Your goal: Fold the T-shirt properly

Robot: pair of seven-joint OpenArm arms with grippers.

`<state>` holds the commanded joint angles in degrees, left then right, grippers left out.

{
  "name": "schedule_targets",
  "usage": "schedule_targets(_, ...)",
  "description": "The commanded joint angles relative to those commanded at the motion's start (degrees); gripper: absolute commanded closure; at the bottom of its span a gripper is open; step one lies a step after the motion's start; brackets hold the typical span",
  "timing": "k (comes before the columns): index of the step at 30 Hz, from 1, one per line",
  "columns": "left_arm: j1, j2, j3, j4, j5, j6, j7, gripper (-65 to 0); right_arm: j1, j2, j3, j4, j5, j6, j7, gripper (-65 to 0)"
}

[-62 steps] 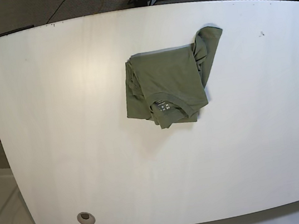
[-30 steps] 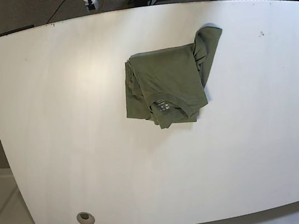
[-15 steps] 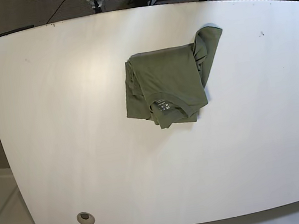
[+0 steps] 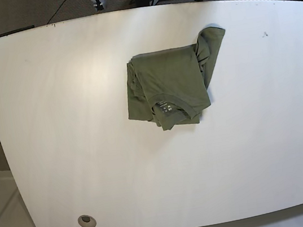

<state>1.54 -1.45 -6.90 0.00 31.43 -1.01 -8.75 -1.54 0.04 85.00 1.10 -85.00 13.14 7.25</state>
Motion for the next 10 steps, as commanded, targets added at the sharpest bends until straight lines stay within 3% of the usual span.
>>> schedule_targets(10,0.09,0.53,1.41,0.00,0.00,0.00,0.00,-10.5,0.09,-0.18,0.00,0.00,0.00,0.00,0.00,0.0)
